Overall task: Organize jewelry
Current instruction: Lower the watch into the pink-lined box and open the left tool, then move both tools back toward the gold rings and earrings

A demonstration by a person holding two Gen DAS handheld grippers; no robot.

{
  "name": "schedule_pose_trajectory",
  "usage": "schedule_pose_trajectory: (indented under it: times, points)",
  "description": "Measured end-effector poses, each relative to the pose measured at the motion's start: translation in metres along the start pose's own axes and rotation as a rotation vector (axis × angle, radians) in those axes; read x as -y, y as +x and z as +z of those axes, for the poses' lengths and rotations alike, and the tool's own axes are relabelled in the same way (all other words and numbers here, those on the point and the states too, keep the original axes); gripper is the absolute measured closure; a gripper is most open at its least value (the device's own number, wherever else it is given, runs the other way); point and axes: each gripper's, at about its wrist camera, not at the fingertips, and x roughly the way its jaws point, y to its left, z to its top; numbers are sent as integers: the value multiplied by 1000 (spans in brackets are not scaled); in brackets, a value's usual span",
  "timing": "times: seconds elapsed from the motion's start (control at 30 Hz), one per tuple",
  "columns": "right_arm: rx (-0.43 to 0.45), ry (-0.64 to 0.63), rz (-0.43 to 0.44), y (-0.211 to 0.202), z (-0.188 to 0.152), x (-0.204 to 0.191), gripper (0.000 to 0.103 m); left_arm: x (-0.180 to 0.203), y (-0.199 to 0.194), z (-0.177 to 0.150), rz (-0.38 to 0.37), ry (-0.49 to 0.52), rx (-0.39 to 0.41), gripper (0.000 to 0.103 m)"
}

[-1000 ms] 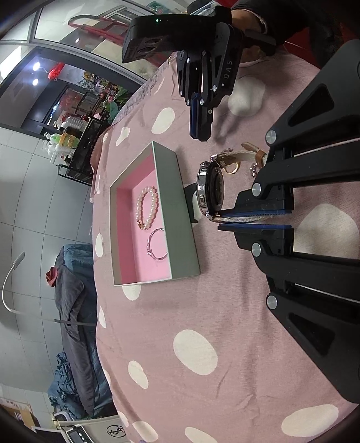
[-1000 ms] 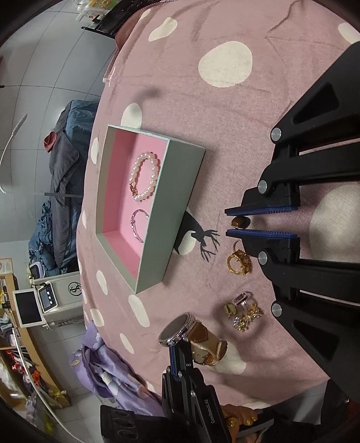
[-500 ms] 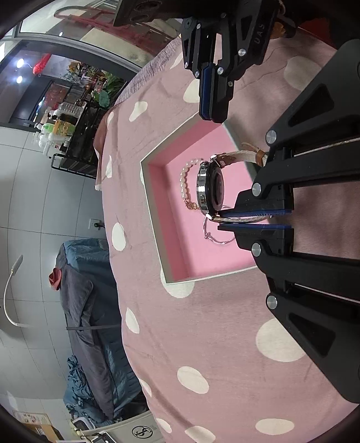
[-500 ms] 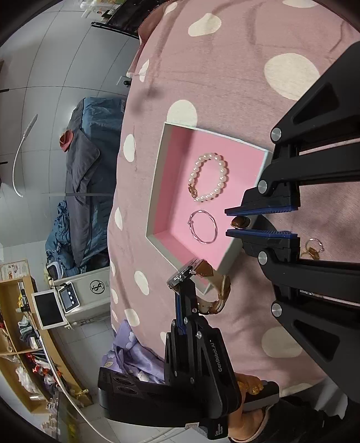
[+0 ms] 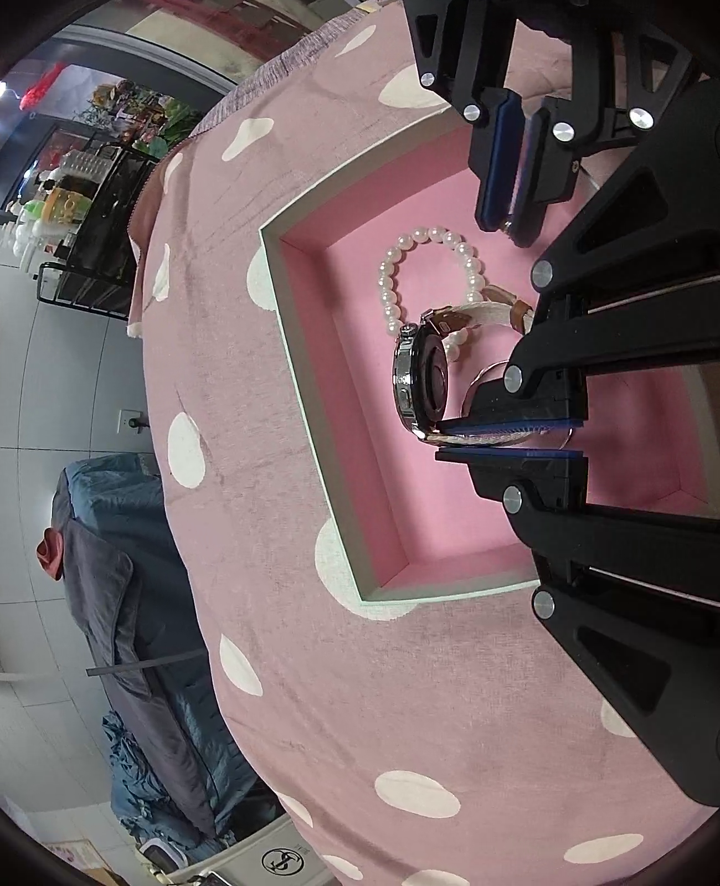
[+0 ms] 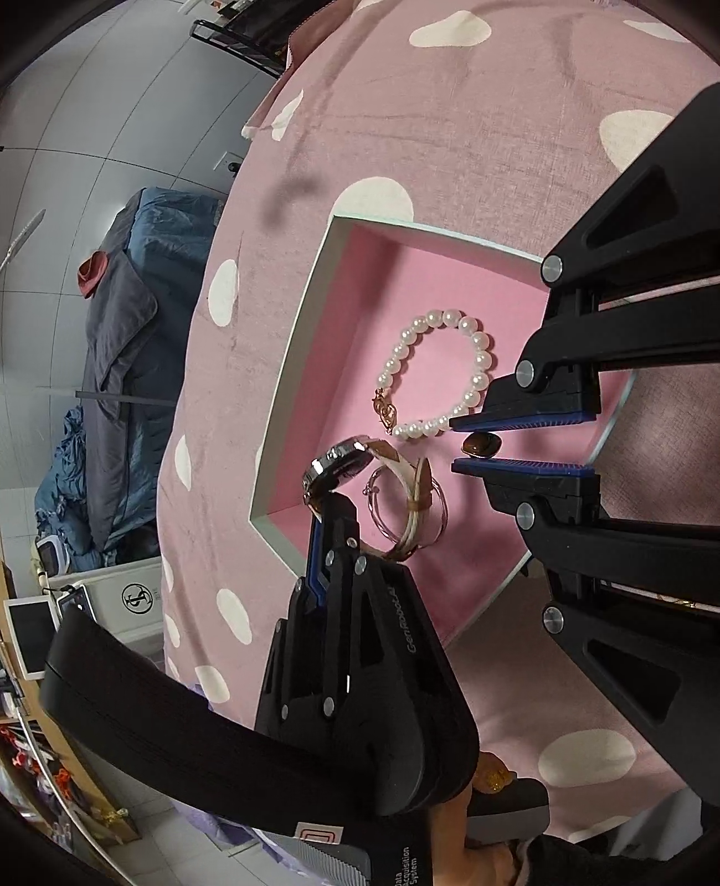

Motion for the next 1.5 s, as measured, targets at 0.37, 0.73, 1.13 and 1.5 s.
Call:
schedule_pose_trajectory:
  times: [0.37,0.73,1.13,1.5]
  points:
    - [-26,-8,-15,10,0,0,94,7,16,2,44,17,-30,98]
    - [19,34,1,-5,-4,5,69,12,-9,10,67,49,21,97]
    - [121,44,-63,-46,-25,3,30,20,-77,-8,133,66,204,17]
    - [184,78,-93,-73,-62,-2,20,17,-119,-76,69,-22,285,6]
